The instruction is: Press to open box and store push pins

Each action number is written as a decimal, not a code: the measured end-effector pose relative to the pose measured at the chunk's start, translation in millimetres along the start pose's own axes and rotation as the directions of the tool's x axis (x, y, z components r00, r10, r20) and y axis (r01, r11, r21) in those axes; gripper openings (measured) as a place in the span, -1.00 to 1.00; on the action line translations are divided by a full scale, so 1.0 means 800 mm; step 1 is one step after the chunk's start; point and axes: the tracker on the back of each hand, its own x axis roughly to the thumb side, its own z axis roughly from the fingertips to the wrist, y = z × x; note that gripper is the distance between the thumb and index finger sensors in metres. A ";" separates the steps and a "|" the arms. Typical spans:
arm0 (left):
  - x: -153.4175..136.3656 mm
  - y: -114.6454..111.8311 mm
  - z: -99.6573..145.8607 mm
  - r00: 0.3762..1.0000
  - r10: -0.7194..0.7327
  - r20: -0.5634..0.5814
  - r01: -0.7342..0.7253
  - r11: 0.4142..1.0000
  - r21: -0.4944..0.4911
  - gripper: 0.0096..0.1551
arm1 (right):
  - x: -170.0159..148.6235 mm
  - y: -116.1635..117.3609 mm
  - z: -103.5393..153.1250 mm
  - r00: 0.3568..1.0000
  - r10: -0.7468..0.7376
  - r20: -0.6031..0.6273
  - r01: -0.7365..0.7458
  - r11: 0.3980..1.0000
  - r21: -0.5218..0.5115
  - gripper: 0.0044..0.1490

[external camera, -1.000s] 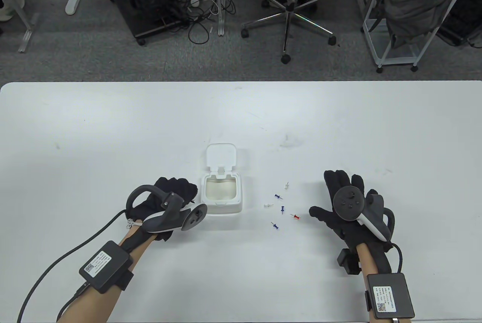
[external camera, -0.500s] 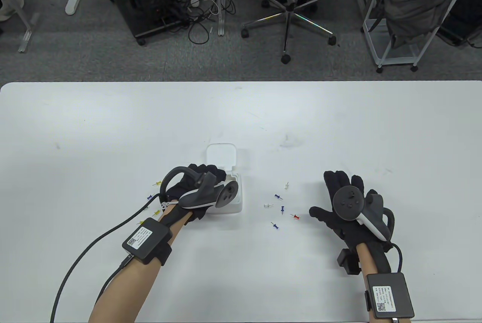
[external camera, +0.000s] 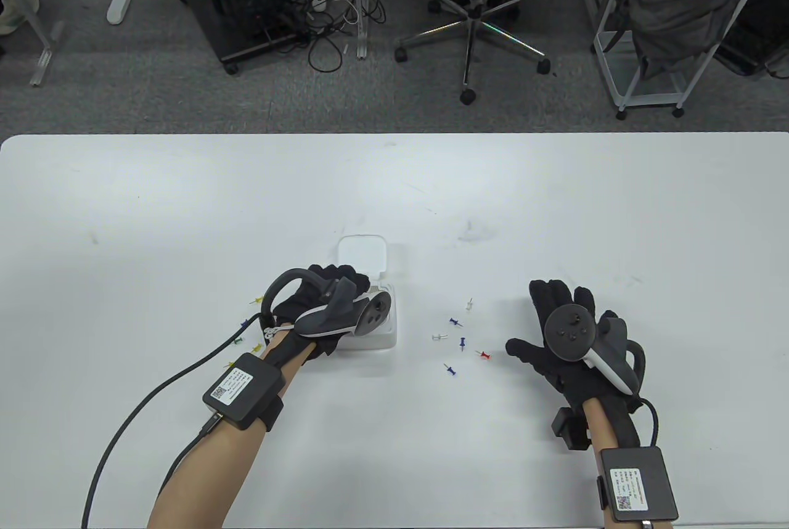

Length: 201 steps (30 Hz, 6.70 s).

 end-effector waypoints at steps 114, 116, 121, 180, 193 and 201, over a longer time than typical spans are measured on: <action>-0.086 -0.062 0.039 0.985 0.022 -0.171 -0.031 0.998 -0.049 -0.45 | 0.004 0.003 0.000 1.000 0.004 0.015 -0.004 1.000 0.031 0.19; -0.092 -0.072 0.043 0.984 0.003 -0.180 -0.015 0.998 -0.063 -0.47 | 0.004 0.003 0.000 1.000 0.004 0.014 -0.005 0.999 0.033 0.19; -0.103 -0.090 0.048 0.981 -0.006 -0.194 -0.012 0.996 -0.093 -0.49 | 0.004 0.004 0.000 1.000 0.005 0.015 -0.005 0.999 0.039 0.19; -0.028 -0.026 0.011 0.983 0.124 -0.135 -0.112 0.989 0.095 -0.57 | 0.009 0.006 0.001 0.999 0.003 0.036 -0.005 0.999 0.051 0.19; 0.011 -0.019 -0.005 0.985 0.124 -0.124 -0.115 0.991 0.074 -0.58 | 0.012 0.001 0.005 0.998 -0.014 0.064 0.012 1.000 0.028 0.19; 0.014 -0.022 -0.002 0.989 0.088 -0.120 -0.081 0.995 0.061 -0.49 | 0.013 0.003 0.005 0.997 -0.016 0.071 0.013 0.999 0.044 0.18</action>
